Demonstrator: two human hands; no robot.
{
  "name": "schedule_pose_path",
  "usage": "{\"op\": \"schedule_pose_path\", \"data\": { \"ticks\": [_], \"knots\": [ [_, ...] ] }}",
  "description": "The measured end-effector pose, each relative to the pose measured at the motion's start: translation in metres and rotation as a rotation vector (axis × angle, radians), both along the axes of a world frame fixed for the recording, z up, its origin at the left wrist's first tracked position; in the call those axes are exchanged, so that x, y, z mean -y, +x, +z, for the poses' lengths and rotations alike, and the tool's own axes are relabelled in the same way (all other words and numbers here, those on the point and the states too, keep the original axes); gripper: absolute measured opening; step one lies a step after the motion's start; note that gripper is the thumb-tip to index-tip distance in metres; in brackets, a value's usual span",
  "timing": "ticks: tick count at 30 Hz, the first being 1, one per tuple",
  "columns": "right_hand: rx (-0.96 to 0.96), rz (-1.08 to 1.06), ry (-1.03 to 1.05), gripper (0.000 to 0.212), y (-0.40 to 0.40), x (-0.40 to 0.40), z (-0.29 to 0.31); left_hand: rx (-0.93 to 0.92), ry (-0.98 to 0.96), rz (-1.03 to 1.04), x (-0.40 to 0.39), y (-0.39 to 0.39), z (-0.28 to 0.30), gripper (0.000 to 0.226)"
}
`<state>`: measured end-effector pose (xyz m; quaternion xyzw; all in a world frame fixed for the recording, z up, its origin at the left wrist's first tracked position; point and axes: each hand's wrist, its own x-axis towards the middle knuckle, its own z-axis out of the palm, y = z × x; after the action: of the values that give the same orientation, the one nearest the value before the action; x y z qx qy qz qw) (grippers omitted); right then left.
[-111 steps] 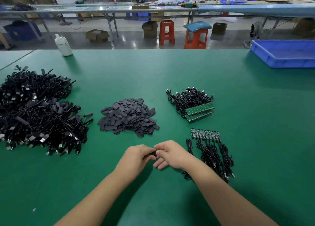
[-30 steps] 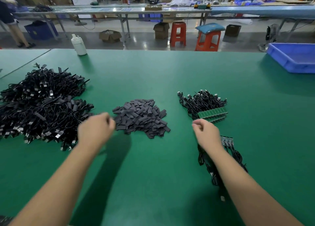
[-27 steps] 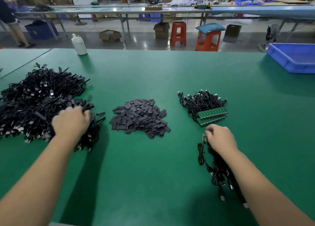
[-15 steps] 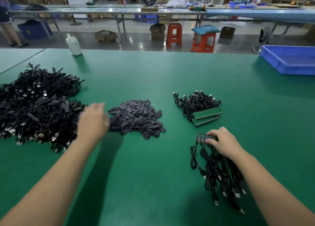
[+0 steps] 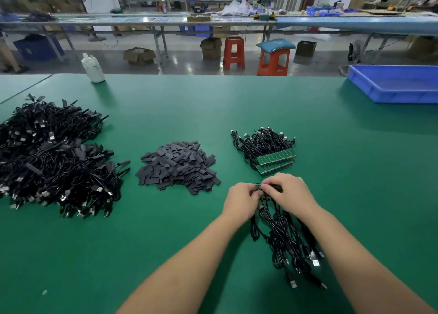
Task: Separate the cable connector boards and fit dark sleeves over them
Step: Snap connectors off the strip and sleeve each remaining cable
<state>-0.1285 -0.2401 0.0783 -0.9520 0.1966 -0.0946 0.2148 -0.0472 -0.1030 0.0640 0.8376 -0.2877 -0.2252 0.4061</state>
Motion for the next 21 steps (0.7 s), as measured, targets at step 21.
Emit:
{"op": "schedule_pose_path", "data": {
  "ticks": [21],
  "knots": [
    [-0.142,-0.098,-0.160,0.023,0.010,0.006,-0.027,0.217,0.065,0.194,-0.010,0.007,0.000,0.039]
  ]
}}
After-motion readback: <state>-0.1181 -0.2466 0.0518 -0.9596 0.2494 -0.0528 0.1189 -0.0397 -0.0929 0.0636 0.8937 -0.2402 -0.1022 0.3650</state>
